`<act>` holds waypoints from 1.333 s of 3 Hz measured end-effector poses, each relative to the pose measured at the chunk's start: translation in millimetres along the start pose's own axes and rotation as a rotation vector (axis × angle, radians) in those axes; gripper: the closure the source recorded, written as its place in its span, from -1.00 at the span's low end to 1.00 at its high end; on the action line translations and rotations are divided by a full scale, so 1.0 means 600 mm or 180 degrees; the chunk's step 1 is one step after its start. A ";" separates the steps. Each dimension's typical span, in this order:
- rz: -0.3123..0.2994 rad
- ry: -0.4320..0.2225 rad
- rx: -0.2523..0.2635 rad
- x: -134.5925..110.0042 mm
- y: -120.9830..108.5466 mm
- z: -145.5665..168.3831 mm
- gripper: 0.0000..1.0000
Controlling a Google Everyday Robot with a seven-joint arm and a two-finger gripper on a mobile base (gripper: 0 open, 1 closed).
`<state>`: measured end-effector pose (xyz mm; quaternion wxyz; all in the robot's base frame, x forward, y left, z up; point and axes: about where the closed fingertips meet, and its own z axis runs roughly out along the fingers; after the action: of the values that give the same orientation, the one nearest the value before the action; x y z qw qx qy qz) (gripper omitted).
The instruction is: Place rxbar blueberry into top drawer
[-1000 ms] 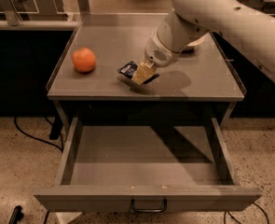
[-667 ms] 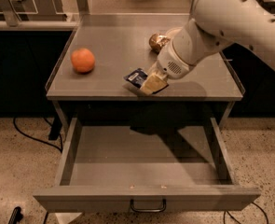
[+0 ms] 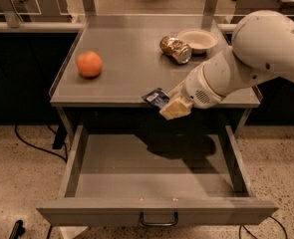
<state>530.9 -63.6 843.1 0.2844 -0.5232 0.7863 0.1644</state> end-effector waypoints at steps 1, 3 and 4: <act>-0.0021 -0.0017 -0.0035 0.004 0.019 0.005 1.00; 0.0380 -0.0280 0.0118 0.091 0.106 0.022 1.00; 0.0569 -0.0373 0.0227 0.160 0.115 0.045 1.00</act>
Offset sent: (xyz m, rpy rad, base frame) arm -0.0938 -0.0118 -0.0610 0.1265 0.0273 -0.1392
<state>447.2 -91.2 759.5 0.3325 -0.4301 0.8172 0.1913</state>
